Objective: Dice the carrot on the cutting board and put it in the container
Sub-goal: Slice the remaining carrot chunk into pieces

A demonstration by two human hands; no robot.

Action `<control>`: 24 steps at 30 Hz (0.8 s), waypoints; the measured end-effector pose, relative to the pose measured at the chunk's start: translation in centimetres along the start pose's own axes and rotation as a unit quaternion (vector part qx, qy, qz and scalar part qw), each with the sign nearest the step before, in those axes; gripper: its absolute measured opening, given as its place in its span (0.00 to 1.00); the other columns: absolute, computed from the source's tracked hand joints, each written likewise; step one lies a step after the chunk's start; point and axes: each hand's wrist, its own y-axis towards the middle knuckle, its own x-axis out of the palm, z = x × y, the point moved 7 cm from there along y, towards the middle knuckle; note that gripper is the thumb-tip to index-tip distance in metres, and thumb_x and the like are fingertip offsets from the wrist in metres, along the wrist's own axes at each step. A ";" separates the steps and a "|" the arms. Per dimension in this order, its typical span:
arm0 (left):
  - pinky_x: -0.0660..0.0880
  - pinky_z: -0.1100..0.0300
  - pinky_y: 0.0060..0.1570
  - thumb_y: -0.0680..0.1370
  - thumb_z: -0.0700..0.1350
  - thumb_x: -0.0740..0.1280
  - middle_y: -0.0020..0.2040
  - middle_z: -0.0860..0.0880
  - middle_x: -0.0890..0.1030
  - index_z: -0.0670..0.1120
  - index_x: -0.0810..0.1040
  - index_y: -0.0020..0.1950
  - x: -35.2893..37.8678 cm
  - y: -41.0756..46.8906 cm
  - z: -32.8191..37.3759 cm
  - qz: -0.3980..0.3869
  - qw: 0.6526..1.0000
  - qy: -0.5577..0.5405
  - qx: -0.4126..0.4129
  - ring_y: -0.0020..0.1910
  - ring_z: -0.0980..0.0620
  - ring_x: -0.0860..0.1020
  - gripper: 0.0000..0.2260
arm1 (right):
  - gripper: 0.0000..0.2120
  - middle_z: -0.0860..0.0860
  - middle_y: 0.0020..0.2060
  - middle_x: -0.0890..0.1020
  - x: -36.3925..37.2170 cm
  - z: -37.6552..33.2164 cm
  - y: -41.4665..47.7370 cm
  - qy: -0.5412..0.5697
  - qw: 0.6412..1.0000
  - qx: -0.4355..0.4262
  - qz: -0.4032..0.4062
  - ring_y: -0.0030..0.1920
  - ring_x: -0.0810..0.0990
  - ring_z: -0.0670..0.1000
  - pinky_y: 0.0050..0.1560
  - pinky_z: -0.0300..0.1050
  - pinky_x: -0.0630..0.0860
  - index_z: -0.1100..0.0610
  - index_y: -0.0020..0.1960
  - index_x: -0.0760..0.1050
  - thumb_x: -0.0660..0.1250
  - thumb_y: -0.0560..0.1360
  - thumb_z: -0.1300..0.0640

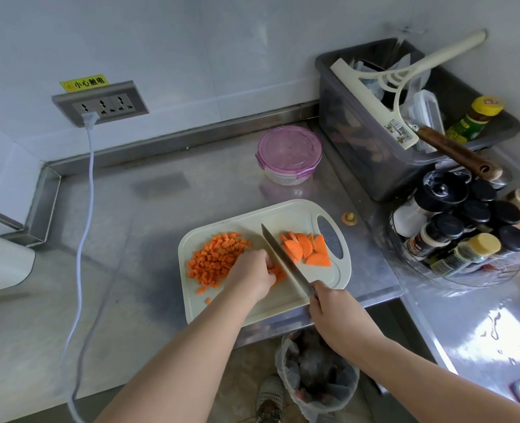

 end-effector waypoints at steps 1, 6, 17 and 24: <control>0.77 0.52 0.50 0.76 0.44 0.67 0.52 0.48 0.80 0.46 0.76 0.54 0.1 -0.1 0.0 0.002 1.000 0.005 0.004 0.50 0.48 0.78 0.08 | 0.10 0.50 0.40 0.79 0.0 -0.1 0.0 0.000 1.000 -0.001 -0.001 0.38 0.79 0.48 0.41 0.46 0.80 0.53 0.56 0.70 0.51 0.83 0.53; 0.76 0.56 0.47 0.76 0.44 0.68 0.53 0.50 0.79 0.47 0.74 0.58 0.0 -0.4 0.0 0.025 0.999 0.015 0.021 0.51 0.49 0.78 0.11 | 0.09 0.49 0.39 0.78 -0.1 -0.1 0.0 -0.002 1.000 -0.005 -0.003 0.38 0.79 0.48 0.41 0.45 0.79 0.52 0.54 0.69 0.51 0.83 0.53; 0.77 0.58 0.47 0.77 0.45 0.66 0.58 0.53 0.74 0.51 0.75 0.59 -0.3 -3.7 1.0 0.117 0.987 0.041 0.098 0.52 0.52 0.77 0.11 | 0.10 0.50 0.39 0.78 -0.4 -0.1 -0.4 0.004 1.000 0.000 0.000 0.38 0.79 0.49 0.42 0.48 0.80 0.53 0.55 0.69 0.51 0.83 0.53; 0.73 0.61 0.50 0.77 0.47 0.68 0.61 0.52 0.74 0.50 0.74 0.61 1.3 -4.0 0.4 0.105 0.991 0.022 0.077 0.56 0.52 0.76 0.14 | 0.09 0.50 0.39 0.78 -0.5 -0.2 -0.4 -0.001 1.000 -0.001 0.002 0.38 0.78 0.49 0.40 0.46 0.77 0.54 0.54 0.69 0.51 0.83 0.54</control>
